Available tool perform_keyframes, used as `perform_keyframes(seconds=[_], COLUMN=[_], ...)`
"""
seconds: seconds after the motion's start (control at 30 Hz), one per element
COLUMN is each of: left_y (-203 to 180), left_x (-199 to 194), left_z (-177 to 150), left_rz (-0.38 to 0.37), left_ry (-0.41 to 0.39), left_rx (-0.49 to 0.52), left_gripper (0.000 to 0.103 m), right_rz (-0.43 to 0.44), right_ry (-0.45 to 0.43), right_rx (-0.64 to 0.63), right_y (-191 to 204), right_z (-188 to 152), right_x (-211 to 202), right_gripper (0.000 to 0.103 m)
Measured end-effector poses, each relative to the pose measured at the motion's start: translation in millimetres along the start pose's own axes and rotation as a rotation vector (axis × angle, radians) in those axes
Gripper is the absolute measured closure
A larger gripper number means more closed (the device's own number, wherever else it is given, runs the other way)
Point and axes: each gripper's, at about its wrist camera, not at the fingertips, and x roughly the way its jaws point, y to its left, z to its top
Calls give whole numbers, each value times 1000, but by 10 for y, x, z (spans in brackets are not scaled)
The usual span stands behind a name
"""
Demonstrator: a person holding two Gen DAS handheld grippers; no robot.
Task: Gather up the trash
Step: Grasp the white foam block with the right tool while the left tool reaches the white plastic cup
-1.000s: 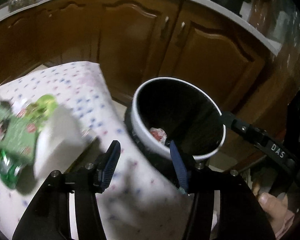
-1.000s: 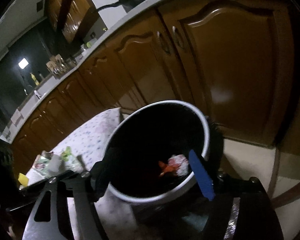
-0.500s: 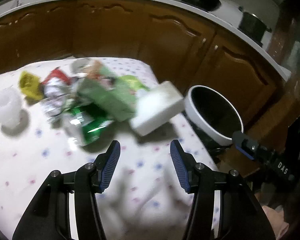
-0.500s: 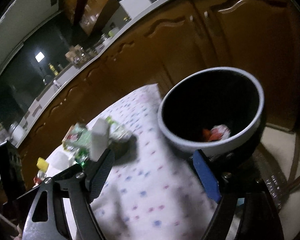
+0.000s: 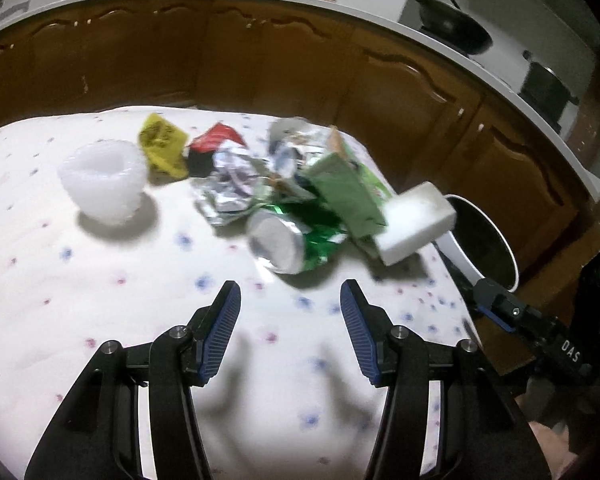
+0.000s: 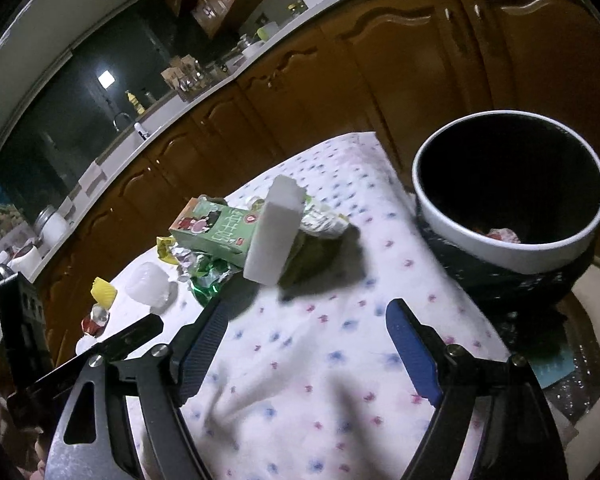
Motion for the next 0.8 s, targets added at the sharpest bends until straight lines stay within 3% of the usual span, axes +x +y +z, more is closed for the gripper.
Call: perform_keyframes(seconds=[0.3, 0.43, 0.6, 0.67, 0.7, 0.8], left_y=[496, 692, 789, 800, 797, 767], left_x=[-86, 1, 321, 442, 465, 503], left_z=[252, 461, 641, 647, 632, 598], left_rz=[133, 218, 329, 341, 353, 363], left_ry=[-73, -97, -60, -30, -29, -20], left_rx=[-40, -30, 40, 72, 85, 136], left_gripper=[44, 34, 34, 34, 37, 69], right_rz=[15, 23, 20, 20, 20, 24], right_ry=[-6, -7, -19, -16, -18, -15], right_rx=[5, 18, 37, 59, 69, 82], right_y=[84, 110, 104, 78, 64, 39], right_z=[111, 198, 309, 335, 348, 381], right_x=[165, 305, 453, 507, 531, 593], right_gripper=[20, 20, 21, 24, 26, 56])
